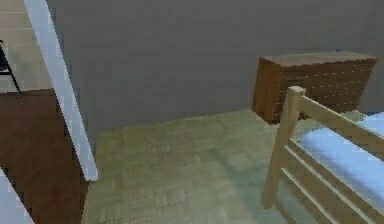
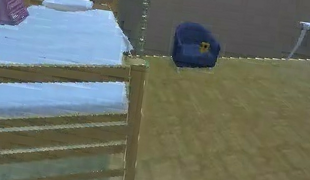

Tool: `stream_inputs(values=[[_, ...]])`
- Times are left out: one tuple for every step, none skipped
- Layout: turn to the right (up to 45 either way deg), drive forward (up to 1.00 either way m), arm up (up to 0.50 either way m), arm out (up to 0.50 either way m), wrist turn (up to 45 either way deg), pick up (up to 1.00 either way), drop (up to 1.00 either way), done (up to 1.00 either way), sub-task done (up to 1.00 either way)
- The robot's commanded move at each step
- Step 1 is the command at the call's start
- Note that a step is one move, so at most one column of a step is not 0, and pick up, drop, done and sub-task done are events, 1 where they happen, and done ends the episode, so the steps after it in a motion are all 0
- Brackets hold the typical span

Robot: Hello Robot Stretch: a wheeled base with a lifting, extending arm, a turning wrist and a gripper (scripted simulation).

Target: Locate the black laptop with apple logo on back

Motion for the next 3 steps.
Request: stream_inputs(values=[[0.0,0.9,0.0,0.0,0.0,0.0,0.0,0.0,0.0],[-45.0,0.0,0.0,0.0,0.0,0.0,0.0,0.0,0.0],[-36.0,0.0,0.0,0.0,0.0,0.0,0.0,0.0,0.0]])
